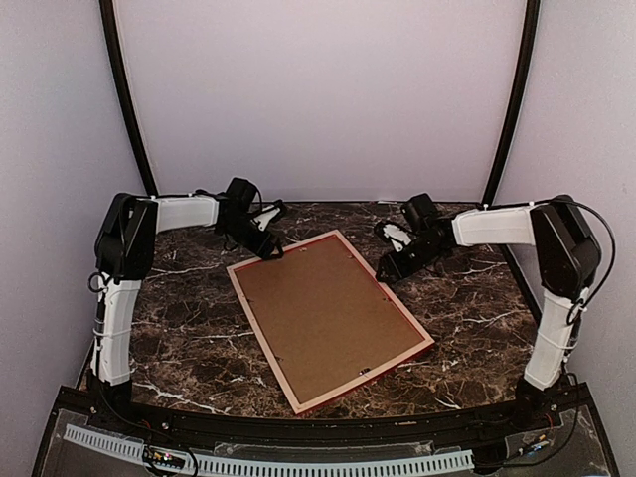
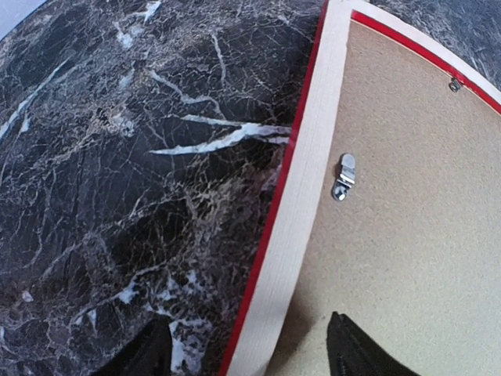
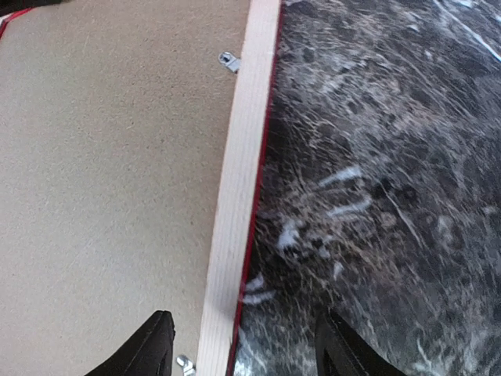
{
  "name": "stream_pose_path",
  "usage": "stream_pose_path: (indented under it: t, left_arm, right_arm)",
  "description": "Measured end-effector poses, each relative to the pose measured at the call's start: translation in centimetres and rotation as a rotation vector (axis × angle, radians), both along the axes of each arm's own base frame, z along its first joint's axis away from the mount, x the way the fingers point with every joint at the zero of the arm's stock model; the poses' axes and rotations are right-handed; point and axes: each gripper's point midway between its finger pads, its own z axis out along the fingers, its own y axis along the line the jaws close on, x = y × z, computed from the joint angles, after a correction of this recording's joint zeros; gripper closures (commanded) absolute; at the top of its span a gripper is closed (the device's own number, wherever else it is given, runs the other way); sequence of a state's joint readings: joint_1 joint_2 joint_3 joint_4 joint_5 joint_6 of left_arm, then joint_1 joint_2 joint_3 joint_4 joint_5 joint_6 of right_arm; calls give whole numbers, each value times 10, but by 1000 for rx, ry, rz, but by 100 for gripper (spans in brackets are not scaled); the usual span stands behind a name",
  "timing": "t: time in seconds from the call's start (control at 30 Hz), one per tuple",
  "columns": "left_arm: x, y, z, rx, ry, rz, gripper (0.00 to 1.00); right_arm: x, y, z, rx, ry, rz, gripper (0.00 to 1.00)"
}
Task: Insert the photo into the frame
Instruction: Rotate the photo frame at the center of the board.
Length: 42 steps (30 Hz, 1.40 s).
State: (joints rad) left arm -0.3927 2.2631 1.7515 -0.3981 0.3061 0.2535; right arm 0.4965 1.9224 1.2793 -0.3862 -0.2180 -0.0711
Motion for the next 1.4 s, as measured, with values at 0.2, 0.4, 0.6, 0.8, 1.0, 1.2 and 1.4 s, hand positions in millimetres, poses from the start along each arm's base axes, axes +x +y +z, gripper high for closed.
stream_pose_path:
  t: [0.2, 0.4, 0.6, 0.8, 1.0, 1.2, 1.4]
  left_arm:
    - [6, -7, -10, -2, 25, -35, 62]
    - [5, -7, -9, -11, 43, -22, 80]
    - [6, -4, -11, -21, 48, 12, 92]
    - [-12, 18, -13, -26, 57, 164, 90]
    - [-59, 52, -17, -61, 101, 369, 79]
    - [-126, 74, -23, -155, 187, 571, 67]
    - [-192, 44, -23, -197, 253, 560, 54]
  right_arm:
    - [-22, -30, 40, 66, -22, -157, 36]
    - [-54, -49, 60, 124, -4, -275, 36]
    - [-89, -69, 55, 152, 79, -400, 35]
    - [-114, -84, 56, 190, 120, -520, 29]
    - [-135, -91, 29, 178, 197, -593, 27]
    - [-148, -91, -2, 167, 268, -633, 26]
    - [-144, -85, -13, 176, 280, -629, 28]
